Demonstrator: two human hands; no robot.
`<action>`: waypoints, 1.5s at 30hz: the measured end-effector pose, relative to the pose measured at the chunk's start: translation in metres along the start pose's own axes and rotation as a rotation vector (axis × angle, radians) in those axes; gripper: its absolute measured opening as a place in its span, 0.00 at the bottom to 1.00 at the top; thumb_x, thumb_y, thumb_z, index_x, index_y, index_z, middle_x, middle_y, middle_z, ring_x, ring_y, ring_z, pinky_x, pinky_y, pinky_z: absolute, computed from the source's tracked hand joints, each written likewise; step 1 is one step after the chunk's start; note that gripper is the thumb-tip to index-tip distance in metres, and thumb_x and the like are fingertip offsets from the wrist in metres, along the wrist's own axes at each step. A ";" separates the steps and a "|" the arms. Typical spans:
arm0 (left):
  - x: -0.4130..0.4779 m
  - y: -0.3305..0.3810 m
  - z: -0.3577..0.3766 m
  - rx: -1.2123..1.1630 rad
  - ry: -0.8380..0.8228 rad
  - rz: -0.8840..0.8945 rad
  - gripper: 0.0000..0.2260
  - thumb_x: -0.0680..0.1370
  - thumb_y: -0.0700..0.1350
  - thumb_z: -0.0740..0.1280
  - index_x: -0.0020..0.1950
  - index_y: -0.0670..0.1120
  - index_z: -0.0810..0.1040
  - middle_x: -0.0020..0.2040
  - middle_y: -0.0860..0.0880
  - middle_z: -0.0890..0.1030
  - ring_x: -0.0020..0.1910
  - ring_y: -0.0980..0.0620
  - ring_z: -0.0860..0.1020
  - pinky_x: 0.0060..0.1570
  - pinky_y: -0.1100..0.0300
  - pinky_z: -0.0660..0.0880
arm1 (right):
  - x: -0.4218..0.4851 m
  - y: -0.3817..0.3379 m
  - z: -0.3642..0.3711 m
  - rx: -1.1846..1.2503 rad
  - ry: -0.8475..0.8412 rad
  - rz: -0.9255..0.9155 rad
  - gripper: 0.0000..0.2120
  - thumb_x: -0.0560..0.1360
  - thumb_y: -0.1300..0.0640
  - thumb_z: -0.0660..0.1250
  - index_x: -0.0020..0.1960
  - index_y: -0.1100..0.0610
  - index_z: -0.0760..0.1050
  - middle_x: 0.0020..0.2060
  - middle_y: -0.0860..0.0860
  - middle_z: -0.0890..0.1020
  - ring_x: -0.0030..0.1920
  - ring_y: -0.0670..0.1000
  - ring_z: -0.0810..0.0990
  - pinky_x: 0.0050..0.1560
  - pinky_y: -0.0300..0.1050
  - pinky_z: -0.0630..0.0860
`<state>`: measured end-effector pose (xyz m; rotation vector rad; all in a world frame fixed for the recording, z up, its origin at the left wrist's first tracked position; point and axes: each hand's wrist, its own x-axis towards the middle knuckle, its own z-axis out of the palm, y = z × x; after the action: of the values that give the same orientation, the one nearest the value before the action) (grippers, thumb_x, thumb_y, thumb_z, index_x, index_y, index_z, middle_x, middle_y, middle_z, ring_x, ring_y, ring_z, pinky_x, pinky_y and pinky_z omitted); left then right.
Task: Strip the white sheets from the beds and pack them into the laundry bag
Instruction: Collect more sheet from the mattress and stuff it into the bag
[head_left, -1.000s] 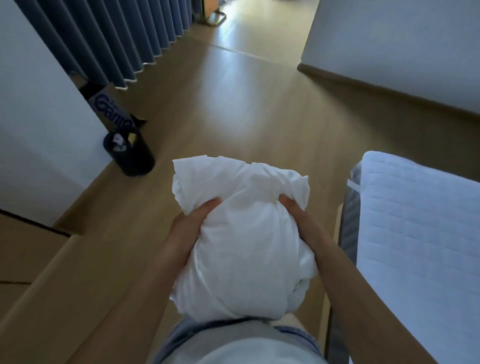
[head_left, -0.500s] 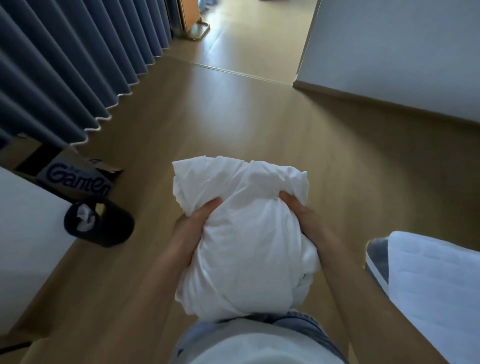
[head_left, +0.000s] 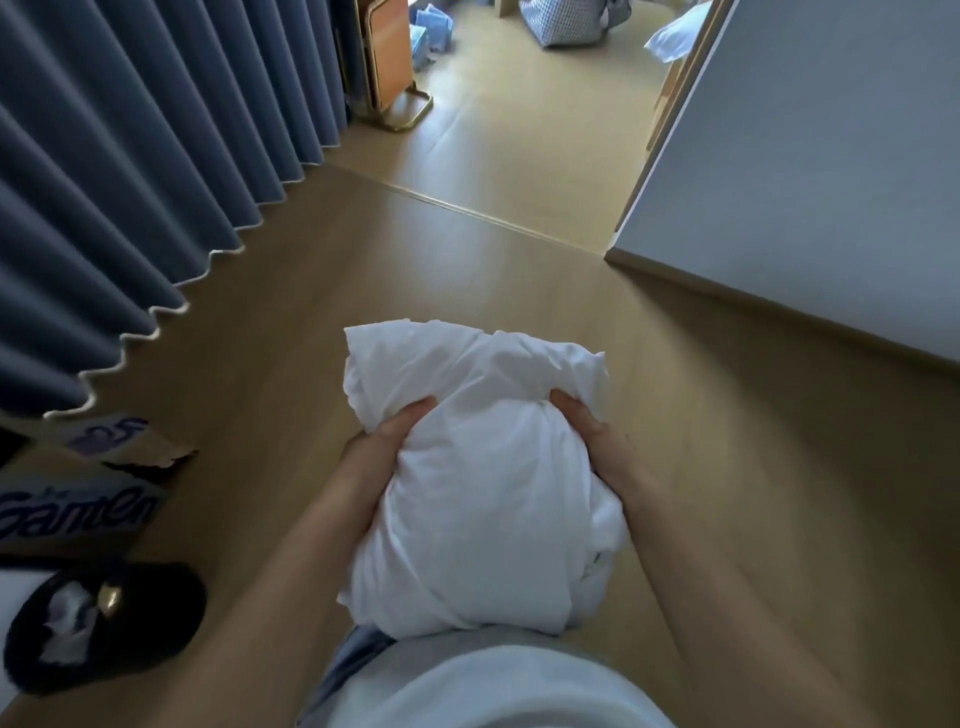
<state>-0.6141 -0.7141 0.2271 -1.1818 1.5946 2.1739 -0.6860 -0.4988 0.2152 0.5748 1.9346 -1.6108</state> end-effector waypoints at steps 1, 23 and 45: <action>0.021 0.023 0.014 0.002 -0.037 -0.007 0.28 0.64 0.59 0.76 0.60 0.48 0.78 0.49 0.50 0.85 0.46 0.49 0.84 0.48 0.55 0.78 | 0.020 -0.022 -0.004 0.003 0.010 0.001 0.32 0.65 0.35 0.72 0.60 0.56 0.77 0.46 0.48 0.82 0.44 0.48 0.81 0.37 0.42 0.73; 0.446 0.391 0.310 -0.030 -0.054 -0.054 0.22 0.71 0.51 0.73 0.62 0.44 0.75 0.47 0.49 0.83 0.42 0.52 0.82 0.35 0.60 0.74 | 0.503 -0.416 -0.082 0.182 -0.016 0.107 0.43 0.50 0.33 0.78 0.59 0.54 0.78 0.50 0.52 0.85 0.50 0.55 0.84 0.58 0.55 0.77; 0.905 0.781 0.482 0.164 -0.093 -0.077 0.33 0.62 0.56 0.78 0.63 0.44 0.76 0.51 0.50 0.81 0.47 0.52 0.80 0.39 0.59 0.74 | 0.951 -0.781 -0.036 0.172 0.009 0.139 0.35 0.66 0.31 0.67 0.62 0.55 0.76 0.49 0.49 0.82 0.46 0.49 0.81 0.37 0.42 0.73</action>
<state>-1.8941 -0.8645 0.2039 -1.0593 1.6256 1.9783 -1.9091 -0.6331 0.1799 0.7694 1.7323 -1.6976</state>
